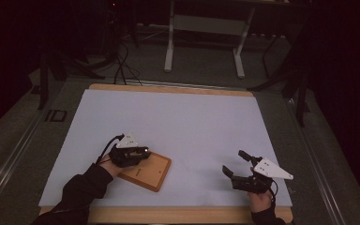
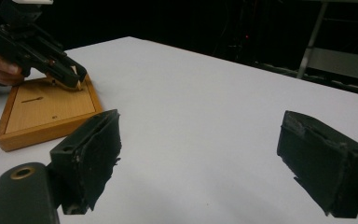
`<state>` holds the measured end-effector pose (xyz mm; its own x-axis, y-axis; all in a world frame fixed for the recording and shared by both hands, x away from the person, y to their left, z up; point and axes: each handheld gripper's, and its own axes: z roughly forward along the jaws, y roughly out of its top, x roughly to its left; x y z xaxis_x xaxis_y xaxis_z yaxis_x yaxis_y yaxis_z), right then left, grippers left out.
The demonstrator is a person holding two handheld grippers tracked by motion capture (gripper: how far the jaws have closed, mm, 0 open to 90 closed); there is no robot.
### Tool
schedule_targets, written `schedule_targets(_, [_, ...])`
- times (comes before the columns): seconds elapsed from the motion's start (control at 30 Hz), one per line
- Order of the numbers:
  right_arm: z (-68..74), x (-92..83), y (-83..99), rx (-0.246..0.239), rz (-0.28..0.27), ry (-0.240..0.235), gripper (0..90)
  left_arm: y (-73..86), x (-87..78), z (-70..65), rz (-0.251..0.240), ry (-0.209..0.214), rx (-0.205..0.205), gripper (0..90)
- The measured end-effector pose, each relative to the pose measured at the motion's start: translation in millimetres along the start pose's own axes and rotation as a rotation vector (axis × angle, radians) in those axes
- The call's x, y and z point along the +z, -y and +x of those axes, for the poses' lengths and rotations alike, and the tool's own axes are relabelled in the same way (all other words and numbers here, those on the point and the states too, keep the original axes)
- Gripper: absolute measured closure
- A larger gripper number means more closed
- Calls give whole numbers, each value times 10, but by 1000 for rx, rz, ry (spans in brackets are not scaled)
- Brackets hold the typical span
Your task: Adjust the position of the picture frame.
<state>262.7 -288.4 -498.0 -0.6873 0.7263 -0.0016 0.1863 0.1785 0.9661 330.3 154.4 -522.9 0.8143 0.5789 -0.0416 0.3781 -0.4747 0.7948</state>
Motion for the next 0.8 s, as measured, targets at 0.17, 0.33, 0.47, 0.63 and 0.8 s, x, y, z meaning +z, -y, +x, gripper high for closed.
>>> schedule_targets(0.17, [-1,-5,-2,0,-1,-2,130,-13,13,0,25,-11,-3,841])
schedule_targets(0.33, [0,6,0,-2,3,-6,131,-16,13,7,26,-9,-8,849])
schedule_targets(0.47, [-3,7,2,0,5,-9,132,-20,9,14,29,-3,-13,852])
schedule_targets(0.63, [-8,1,1,3,1,-9,133,-30,4,-31,23,5,3,854])
schedule_targets(0.8, [-9,2,3,7,2,-12,134,-106,-38,-100,5,14,23,855])
